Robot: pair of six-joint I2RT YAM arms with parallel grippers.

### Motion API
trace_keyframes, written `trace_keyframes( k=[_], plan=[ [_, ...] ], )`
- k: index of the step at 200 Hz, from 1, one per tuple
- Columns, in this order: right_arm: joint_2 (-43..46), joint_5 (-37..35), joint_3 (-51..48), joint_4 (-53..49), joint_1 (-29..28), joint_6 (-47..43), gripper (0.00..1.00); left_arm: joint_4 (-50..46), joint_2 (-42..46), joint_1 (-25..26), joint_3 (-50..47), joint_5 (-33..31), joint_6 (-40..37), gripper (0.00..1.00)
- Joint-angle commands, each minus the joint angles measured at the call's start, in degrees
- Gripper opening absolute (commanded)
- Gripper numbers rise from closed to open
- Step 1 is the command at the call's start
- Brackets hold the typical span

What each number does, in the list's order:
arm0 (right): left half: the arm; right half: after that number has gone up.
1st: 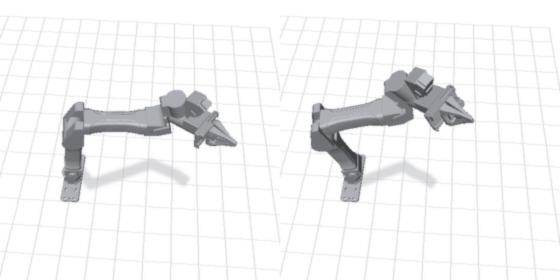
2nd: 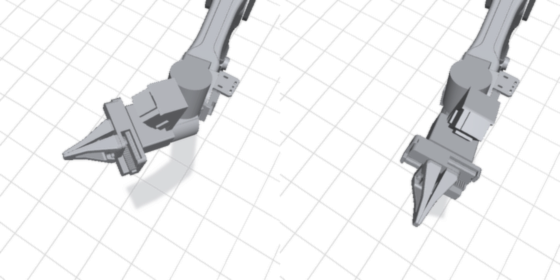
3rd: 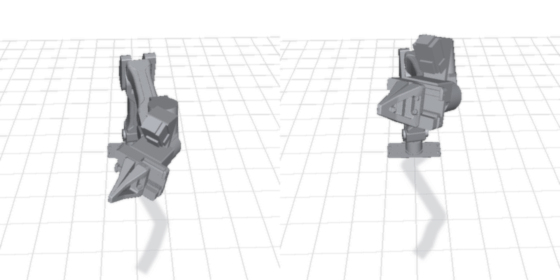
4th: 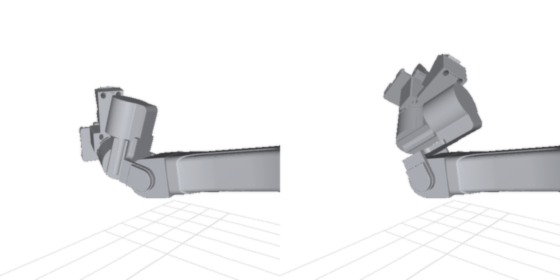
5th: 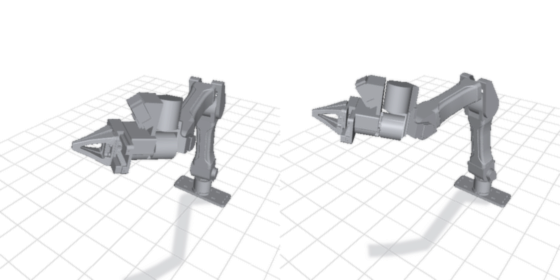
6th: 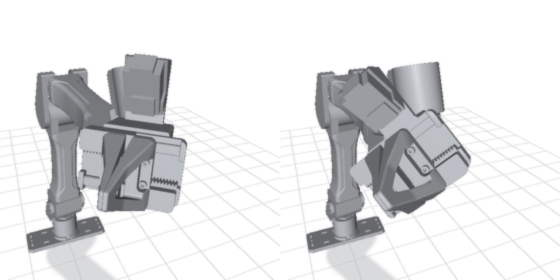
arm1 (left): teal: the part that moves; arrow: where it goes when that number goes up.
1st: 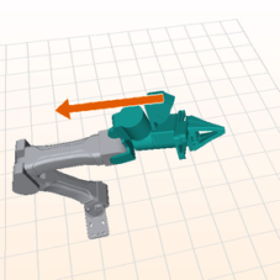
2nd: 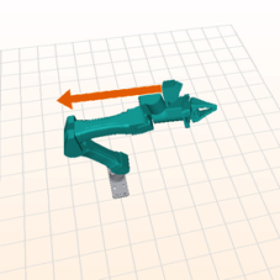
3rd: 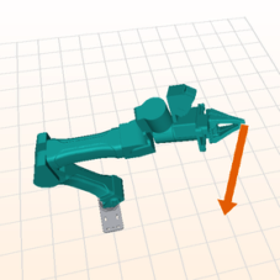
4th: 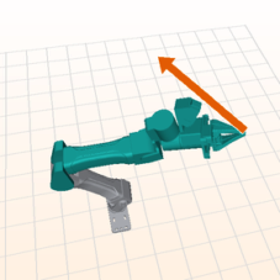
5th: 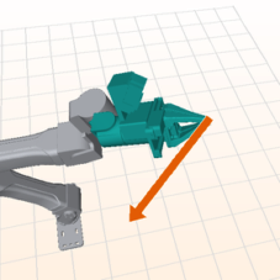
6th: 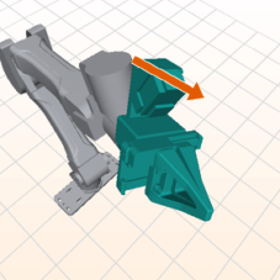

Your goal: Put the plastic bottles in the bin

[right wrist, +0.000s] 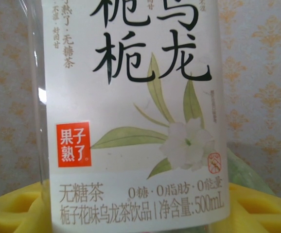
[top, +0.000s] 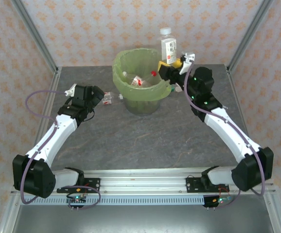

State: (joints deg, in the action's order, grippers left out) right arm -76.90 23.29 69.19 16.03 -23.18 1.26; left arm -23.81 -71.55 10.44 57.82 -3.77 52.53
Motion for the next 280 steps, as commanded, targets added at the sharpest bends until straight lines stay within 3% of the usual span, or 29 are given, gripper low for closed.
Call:
trace_keyframes(
  k=[1,42,125,148,175,280],
  plan=[
    [-4.3,1.4,7.2,-5.0,-0.8,-3.1,0.62,-2.0,-0.3,-0.4,1.0,0.0,0.4,1.0],
    [-9.7,-5.6,11.5,-12.1,-1.4,-7.4,0.62,-2.8,1.1,-0.5,-0.1,-1.4,0.1,1.0],
    [-17.4,-2.8,20.1,-22.0,-2.3,-9.6,0.65,-3.1,1.0,-0.7,-0.1,-0.6,0.5,1.0],
    [-18.7,-4.1,21.9,-24.3,-2.6,-10.6,0.71,-3.4,1.3,-0.8,-0.2,-1.1,0.4,1.0],
    [-20.8,-9.5,25.4,-29.0,-3.1,-11.4,0.86,-3.4,1.8,-0.8,-0.4,-1.2,0.4,1.0],
    [-14.3,-10.1,21.6,-26.4,-4.5,-8.4,0.92,-4.4,0.8,-1.8,0.1,-1.4,-1.3,1.0]
  ],
)
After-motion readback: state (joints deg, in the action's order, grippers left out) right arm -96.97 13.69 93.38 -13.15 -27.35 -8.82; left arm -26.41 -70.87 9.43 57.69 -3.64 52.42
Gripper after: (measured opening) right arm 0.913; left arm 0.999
